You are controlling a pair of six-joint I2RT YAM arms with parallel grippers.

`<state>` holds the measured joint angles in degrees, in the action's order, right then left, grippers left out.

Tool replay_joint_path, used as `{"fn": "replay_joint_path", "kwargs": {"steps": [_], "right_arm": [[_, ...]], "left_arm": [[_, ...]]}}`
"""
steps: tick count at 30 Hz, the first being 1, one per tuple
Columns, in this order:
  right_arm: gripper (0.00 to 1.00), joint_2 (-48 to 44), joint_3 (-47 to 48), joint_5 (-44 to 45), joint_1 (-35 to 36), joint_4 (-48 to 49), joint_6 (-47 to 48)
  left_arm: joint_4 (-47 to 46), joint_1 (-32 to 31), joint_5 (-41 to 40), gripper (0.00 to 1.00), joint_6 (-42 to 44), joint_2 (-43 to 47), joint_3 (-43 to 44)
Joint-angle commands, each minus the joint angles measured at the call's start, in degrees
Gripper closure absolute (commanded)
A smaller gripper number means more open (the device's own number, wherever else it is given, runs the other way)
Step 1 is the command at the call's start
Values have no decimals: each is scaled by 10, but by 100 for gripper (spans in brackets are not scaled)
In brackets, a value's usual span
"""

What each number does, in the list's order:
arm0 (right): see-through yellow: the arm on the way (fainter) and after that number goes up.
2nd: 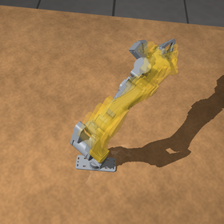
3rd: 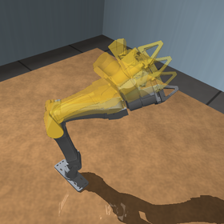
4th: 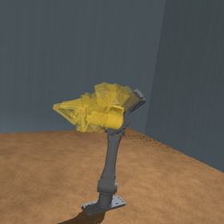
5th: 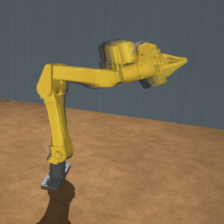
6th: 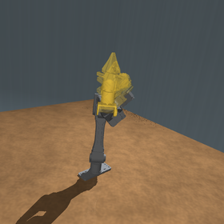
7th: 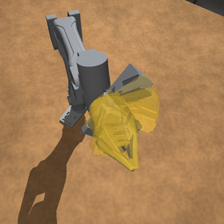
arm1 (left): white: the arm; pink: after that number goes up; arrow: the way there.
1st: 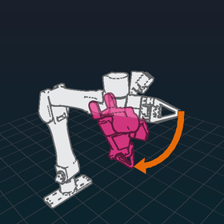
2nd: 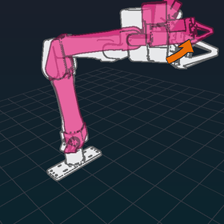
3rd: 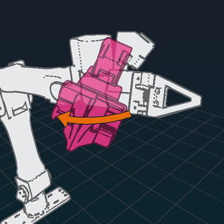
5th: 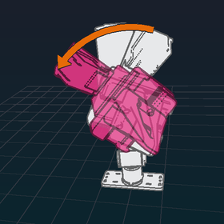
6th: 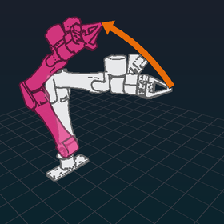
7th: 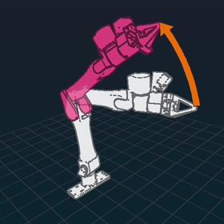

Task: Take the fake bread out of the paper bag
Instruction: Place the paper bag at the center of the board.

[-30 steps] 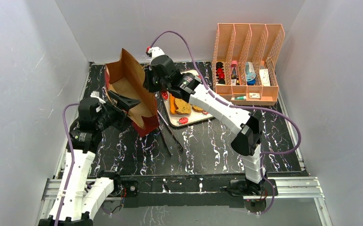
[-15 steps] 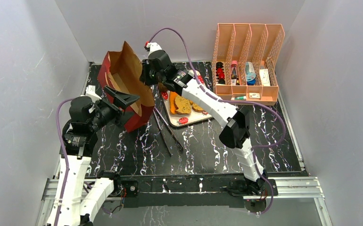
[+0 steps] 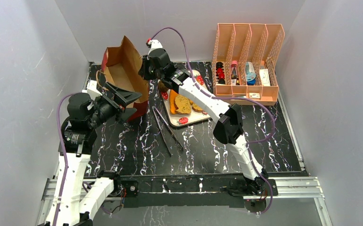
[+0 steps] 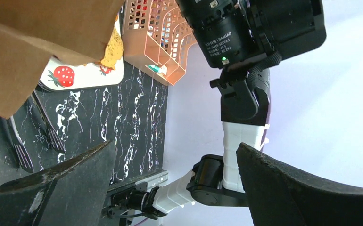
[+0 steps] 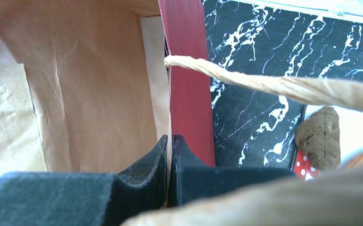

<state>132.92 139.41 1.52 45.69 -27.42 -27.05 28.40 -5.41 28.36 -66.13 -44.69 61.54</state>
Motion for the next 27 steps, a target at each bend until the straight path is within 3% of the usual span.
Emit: {"fn": "replay_joint_path", "kwargs": {"steps": [1,16,27], "right_arm": [[100,17,41,3,-15,93,-14],[100,65,73,90,-28,125,14],[100,35,73,120,-27,120,33]], "left_arm": [[-14,0,22,2,8,17,20],[-41,-1,-52,2,31,91,-34],[-47,0,-117,2,27,132,-60]]}}
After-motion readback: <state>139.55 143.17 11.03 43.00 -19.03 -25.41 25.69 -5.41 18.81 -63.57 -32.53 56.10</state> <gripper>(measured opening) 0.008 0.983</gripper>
